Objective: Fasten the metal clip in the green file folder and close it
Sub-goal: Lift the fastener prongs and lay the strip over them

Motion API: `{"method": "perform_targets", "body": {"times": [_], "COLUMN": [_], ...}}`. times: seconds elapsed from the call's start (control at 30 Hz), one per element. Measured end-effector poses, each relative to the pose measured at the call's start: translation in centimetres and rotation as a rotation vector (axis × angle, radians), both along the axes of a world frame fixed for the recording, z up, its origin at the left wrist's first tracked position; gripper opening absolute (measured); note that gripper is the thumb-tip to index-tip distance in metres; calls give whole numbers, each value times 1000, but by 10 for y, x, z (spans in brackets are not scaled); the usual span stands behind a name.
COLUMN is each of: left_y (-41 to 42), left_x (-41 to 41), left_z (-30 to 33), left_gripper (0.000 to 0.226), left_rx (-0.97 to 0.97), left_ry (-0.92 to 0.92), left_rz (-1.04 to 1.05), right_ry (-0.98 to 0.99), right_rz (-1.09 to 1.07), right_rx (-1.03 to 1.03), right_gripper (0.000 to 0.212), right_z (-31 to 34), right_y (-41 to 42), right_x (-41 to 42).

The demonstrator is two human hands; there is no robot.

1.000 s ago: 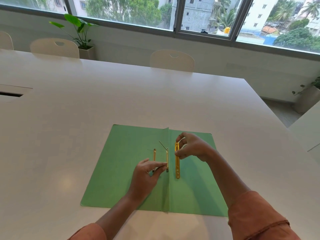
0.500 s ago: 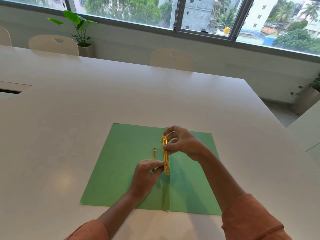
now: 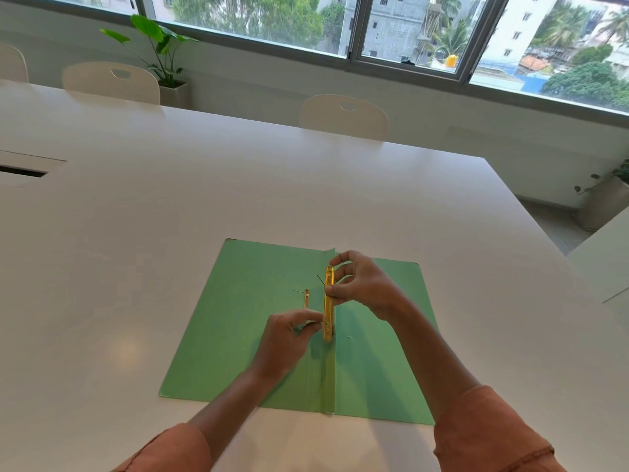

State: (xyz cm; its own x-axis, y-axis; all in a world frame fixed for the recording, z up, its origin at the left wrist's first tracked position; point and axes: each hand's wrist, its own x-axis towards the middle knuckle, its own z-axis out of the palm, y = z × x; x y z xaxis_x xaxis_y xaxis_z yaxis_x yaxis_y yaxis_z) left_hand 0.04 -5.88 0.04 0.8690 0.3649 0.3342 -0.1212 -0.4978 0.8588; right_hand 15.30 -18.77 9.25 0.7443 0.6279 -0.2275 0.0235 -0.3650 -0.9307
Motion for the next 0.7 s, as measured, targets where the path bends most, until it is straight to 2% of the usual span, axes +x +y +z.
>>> {"method": "perform_targets", "body": {"times": [0.13, 0.3, 0.47, 0.7], "left_y": [12, 17, 13, 10], "left_x": [18, 48, 57, 54], "left_z": [4, 12, 19, 14], "left_gripper": [21, 41, 22, 28], "left_rx": [-38, -51, -96, -156], "left_ry": [25, 137, 74, 26], "left_rz": [120, 103, 67, 24], "right_ry": [38, 28, 2, -13], "right_rz": [-39, -62, -84, -86], "right_rx": [39, 55, 63, 69], "right_gripper": [49, 47, 48, 49], "right_z": [-4, -8, -12, -13], "right_y": [0, -2, -3, -5], "right_x": [-1, -3, -5, -4]}}
